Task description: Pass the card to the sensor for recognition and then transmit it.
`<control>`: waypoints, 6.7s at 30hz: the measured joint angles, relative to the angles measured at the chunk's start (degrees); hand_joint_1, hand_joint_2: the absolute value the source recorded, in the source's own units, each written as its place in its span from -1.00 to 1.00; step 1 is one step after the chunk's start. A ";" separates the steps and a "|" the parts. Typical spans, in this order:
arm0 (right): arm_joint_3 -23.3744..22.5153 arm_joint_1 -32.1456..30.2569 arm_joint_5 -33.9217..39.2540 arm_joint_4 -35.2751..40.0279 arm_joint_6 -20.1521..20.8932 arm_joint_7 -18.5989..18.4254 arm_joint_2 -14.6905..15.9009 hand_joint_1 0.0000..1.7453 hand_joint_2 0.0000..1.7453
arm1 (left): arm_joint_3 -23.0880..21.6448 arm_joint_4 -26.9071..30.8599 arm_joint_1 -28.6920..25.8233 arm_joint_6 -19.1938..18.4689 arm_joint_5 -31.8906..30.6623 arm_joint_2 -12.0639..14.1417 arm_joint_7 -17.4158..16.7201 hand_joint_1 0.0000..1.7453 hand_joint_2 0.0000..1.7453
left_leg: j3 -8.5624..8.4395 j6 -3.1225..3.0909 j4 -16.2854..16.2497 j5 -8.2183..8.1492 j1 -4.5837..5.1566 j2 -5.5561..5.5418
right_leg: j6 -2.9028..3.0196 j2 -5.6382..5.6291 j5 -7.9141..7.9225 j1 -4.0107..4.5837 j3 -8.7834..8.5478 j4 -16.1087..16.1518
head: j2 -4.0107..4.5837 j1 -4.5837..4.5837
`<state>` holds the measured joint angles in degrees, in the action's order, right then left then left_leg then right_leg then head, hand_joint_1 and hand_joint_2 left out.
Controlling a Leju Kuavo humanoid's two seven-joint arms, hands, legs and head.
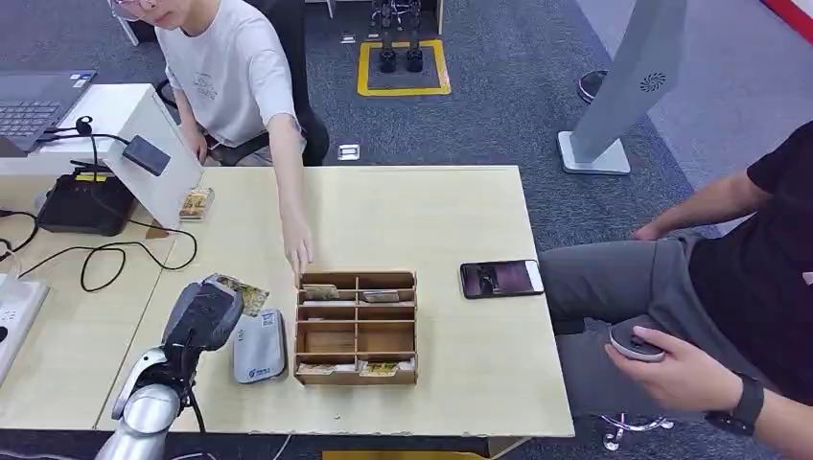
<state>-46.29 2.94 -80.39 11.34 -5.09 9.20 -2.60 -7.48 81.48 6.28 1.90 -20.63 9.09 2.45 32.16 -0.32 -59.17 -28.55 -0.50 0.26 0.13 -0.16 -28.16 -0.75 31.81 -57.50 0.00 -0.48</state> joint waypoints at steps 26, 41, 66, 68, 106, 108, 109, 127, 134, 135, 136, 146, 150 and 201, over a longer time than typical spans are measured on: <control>-0.09 -0.05 -0.07 -0.02 0.04 -0.13 0.00 -1.00 1.00 | -0.74 -8.42 2.09 7.10 -4.81 -1.16 -1.25 1.00 1.00 | 0.02 0.00 0.00 0.00 0.00 -0.02 | 0.00 0.00 0.00 0.00 0.00 0.00 | 0.00 -0.02; -0.57 -0.33 -0.04 0.00 0.28 0.46 0.00 -1.00 1.00 | 0.33 -5.97 0.42 -1.11 -5.70 2.62 -1.44 1.00 1.00 | 0.03 0.00 0.01 0.00 -0.01 -0.03 | 0.00 0.01 0.00 0.01 -0.01 -0.01 | 0.00 0.00; -0.83 -0.14 -0.98 0.00 0.42 0.31 0.00 -1.00 1.00 | -0.96 -6.93 -1.21 -1.20 -16.50 1.07 -3.06 1.00 1.00 | -0.01 0.02 0.01 0.02 -0.01 -0.05 | 0.00 0.03 0.00 0.01 -0.06 -0.01 | 0.00 0.00; -0.83 -0.09 -1.01 0.00 0.42 0.28 0.00 -1.00 1.00 | -1.03 -7.19 -1.20 -1.11 -16.70 0.87 -3.06 1.00 1.00 | -0.01 0.02 0.01 0.02 -0.01 -0.05 | 0.00 0.03 0.00 0.01 -0.06 -0.01 | 0.00 -0.02; -0.87 0.09 -1.68 0.00 0.04 0.90 0.00 -1.00 1.00 | 6.19 -0.11 3.20 1.60 16.70 -2.73 7.74 1.00 1.00 | -0.11 0.04 0.01 0.07 -0.03 -0.09 | 0.01 0.07 0.01 0.02 -0.18 -0.02 | 0.00 -0.02; -0.87 0.09 -1.77 0.00 0.04 0.90 0.00 -1.00 1.00 | 6.67 1.14 3.83 1.75 17.16 -2.69 7.71 1.00 1.00 | -0.12 0.04 0.01 0.07 -0.02 -0.09 | 0.01 0.06 0.01 0.02 -0.18 -0.02 | -0.02 0.00; -0.87 0.10 -1.77 0.00 0.04 0.90 0.00 -1.00 1.00 | 6.82 1.49 3.91 1.77 17.27 -2.69 7.71 1.00 1.00 | -0.12 0.04 0.01 0.07 -0.02 -0.09 | 0.01 0.06 0.01 0.02 -0.18 -0.02 | 0.00 0.00; -0.11 1.60 -3.17 0.00 1.22 0.61 -0.04 -1.00 1.00 | 6.56 -1.71 15.39 29.19 -23.91 2.89 14.82 1.00 1.00 | -0.12 0.15 0.01 0.14 -0.06 -0.05 | 0.05 0.03 0.09 0.04 -0.13 -0.04 | 0.00 -0.02; 0.72 2.37 -2.99 0.00 1.35 0.55 -0.04 -1.00 1.00 | 3.24 -7.04 18.10 35.30 -36.78 6.58 14.05 1.00 1.00 | -0.10 0.15 0.01 0.14 -0.05 -0.06 | 0.04 0.01 0.09 0.04 -0.11 -0.04 | -0.02 -0.02; 0.79 2.38 -2.97 0.00 1.35 0.55 -0.04 -1.00 1.00 | 2.88 -7.50 18.26 35.34 -37.03 6.89 13.68 1.00 1.00 | -0.10 0.15 0.01 0.14 -0.05 -0.06 | 0.04 0.01 0.09 0.04 -0.11 -0.04 | 0.00 -0.02; 0.85 2.38 -2.95 0.00 1.33 0.55 -0.04 -1.00 1.00 | 2.56 -7.89 18.33 35.50 -37.05 7.08 13.55 1.00 1.00 | -0.10 0.15 0.01 0.14 -0.05 -0.06 | 0.04 0.01 0.09 0.04 -0.11 -0.04 | 0.00 -0.02; 1.20 2.37 -2.10 0.00 1.27 0.79 -0.04 -1.00 1.00 | 0.48 -9.49 18.45 32.27 -28.97 7.78 14.88 -1.00 1.00 | -0.08 0.14 0.01 0.14 -0.05 -0.04 | 0.04 -0.01 0.10 0.04 -0.08 -0.04 | -0.02 -0.02; 1.20 2.19 -1.24 0.00 1.07 0.72 -0.04 -1.00 1.00 | -0.33 -8.28 17.37 25.91 -24.45 7.63 14.40 -1.00 1.00 | -0.08 0.14 0.01 0.14 -0.05 -0.03 | 0.03 -0.03 0.10 0.04 -0.08 -0.04 | 0.00 -0.02; -2.84 -0.16 1.11 0.57 -0.68 0.92 0.11 -1.00 1.00 | -27.37 20.98 -5.03 10.29 -37.86 15.32 14.21 -1.00 1.00 | 0.08 0.14 0.01 0.13 -0.04 0.00 | 0.02 -0.04 0.10 0.03 0.09 -0.01 | -0.02 0.00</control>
<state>-49.13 2.78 -79.28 11.91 -5.77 10.12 -2.49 -34.84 102.46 1.25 12.20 -58.49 24.41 16.65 32.24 -0.18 -59.16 -28.42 -0.54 0.25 0.14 -0.19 -28.06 -0.72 31.90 -57.51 -0.02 -0.48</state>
